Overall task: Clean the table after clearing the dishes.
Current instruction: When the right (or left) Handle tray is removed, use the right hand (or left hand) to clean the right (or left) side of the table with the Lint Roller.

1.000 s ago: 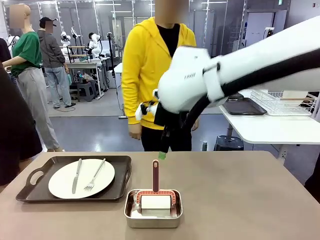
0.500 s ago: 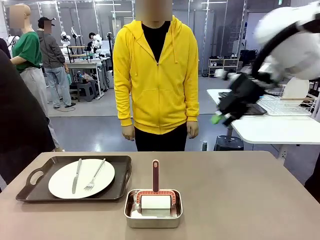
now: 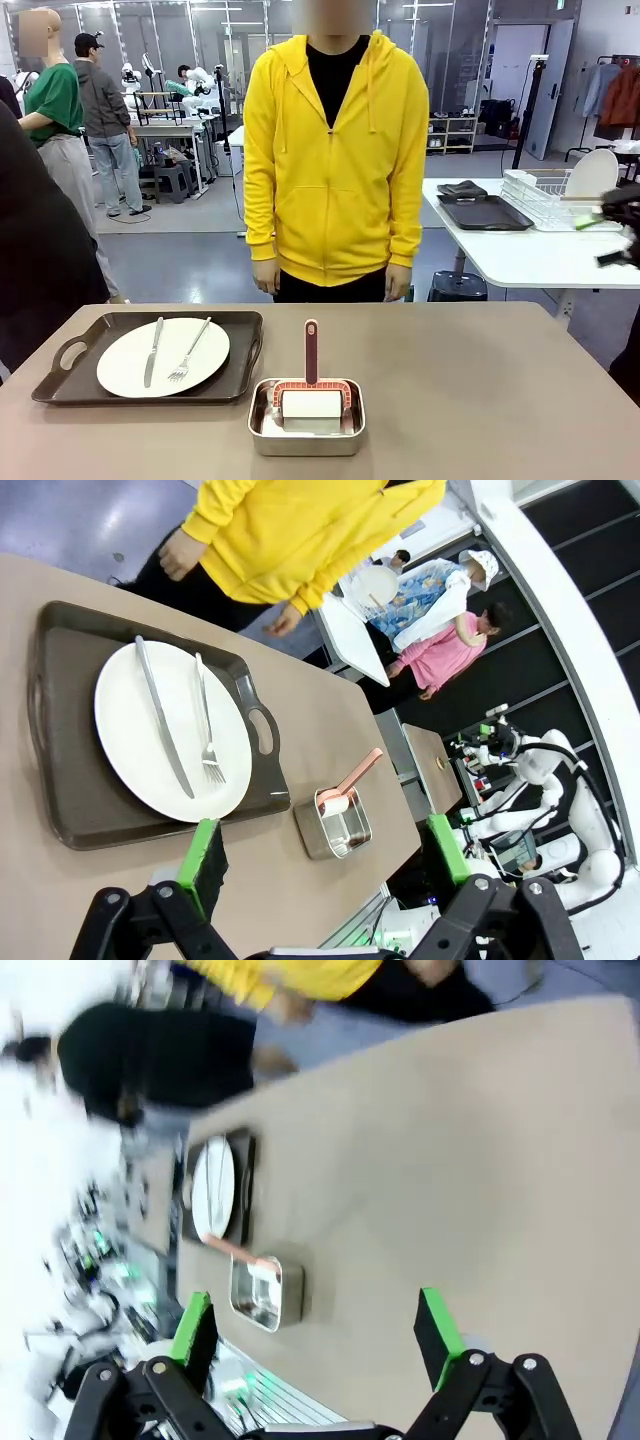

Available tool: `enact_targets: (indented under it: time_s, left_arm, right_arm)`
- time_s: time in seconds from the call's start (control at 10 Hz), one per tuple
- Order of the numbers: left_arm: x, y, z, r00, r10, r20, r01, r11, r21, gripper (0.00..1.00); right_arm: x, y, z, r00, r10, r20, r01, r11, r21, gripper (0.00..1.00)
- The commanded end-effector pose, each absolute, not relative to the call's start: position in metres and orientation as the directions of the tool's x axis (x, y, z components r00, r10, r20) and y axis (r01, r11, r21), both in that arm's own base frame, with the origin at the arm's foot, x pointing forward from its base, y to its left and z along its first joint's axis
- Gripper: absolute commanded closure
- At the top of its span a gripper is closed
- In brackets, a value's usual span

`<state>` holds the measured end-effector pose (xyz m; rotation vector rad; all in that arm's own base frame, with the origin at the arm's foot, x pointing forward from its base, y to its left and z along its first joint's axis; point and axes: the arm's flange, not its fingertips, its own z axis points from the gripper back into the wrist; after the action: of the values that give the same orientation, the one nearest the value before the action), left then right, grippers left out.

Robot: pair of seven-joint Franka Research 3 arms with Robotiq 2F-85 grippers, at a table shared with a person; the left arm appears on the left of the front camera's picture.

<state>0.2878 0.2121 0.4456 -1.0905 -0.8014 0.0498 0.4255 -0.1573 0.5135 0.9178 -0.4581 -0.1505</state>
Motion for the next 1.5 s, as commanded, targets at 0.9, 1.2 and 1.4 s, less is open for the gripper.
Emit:
enact_targets:
  time_s: [0.9,1.2,1.4]
  left_arm:
    - [0.288,0.216,0.448,0.714,0.413,0.565,0.357,0.48,-0.801,0.0]
    - [0.288,0.216,0.448,0.714,0.413,0.565,0.357,0.48,-0.801,0.0]
    - [0.288,0.216,0.448,0.714,0.413,0.565,0.357,0.48,-0.801,0.0]
  right_arm:
    - [0.378,-0.218,0.443,0.796,-0.579,0.176,0.145,0.465,0.873,0.0]
    - [0.378,-0.218,0.443,0.796,-0.579,0.176,0.145,0.465,0.873,0.0]
    - [0.378,-0.218,0.443,0.796,-0.579,0.176,0.145,0.465,0.873,0.0]
